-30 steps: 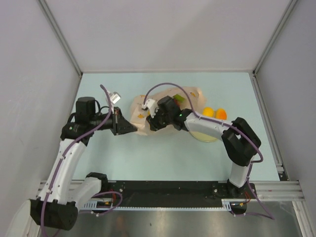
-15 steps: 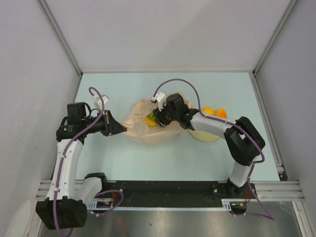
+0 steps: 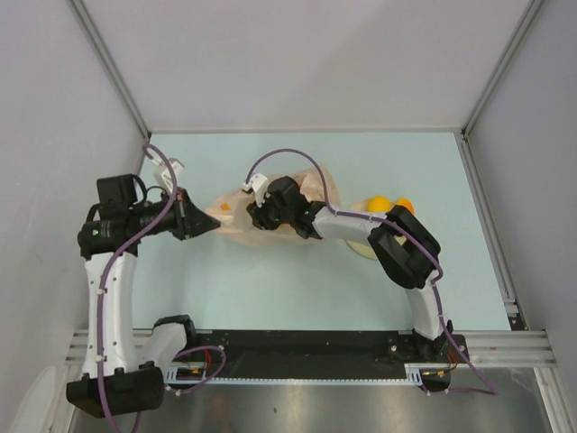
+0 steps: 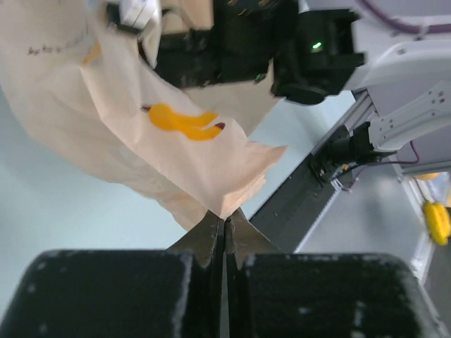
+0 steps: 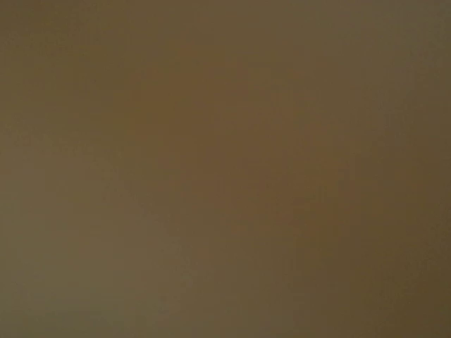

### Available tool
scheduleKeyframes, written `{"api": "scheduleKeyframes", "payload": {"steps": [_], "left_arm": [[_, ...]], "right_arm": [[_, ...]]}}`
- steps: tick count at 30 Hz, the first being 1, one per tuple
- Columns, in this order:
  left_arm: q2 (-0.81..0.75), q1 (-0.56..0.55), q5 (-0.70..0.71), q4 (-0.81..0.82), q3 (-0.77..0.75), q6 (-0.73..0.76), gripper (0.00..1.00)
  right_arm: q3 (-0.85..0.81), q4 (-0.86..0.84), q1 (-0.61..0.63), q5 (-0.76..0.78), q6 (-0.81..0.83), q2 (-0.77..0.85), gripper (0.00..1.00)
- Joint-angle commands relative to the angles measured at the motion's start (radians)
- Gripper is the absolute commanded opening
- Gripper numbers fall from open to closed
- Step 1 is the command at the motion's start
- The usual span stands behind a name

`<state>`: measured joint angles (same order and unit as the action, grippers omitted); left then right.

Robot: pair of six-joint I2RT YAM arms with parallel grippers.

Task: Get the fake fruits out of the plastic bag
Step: Take out the fake fruit from the plastic bag.

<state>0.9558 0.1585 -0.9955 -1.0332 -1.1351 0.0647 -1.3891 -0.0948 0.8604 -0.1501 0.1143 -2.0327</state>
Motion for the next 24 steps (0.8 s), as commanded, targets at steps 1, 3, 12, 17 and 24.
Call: {"api": "scheduleKeyframes", "payload": {"steps": [1,3,12,17,24], "left_arm": [[-0.029,0.007,-0.049,-0.055,-0.147,0.078,0.00],[-0.041,0.009,-0.077,-0.048,-0.143,0.069,0.00],[-0.089,0.007,-0.074,0.134,0.172,-0.098,0.00],[-0.081,0.007,-0.063,0.209,0.212,-0.137,0.00],[-0.086,0.009,-0.049,0.213,0.235,-0.137,0.00]], "right_arm": [[-0.117,-0.046,-0.006,0.069,0.010,-0.049,0.49],[-0.148,-0.039,-0.008,0.086,0.021,-0.081,0.51],[-0.171,0.035,0.022,0.015,0.077,-0.165,0.85],[-0.142,0.021,0.031,0.053,0.110,-0.178,0.84],[-0.142,0.020,0.031,-0.005,0.147,-0.181,0.77]]}}
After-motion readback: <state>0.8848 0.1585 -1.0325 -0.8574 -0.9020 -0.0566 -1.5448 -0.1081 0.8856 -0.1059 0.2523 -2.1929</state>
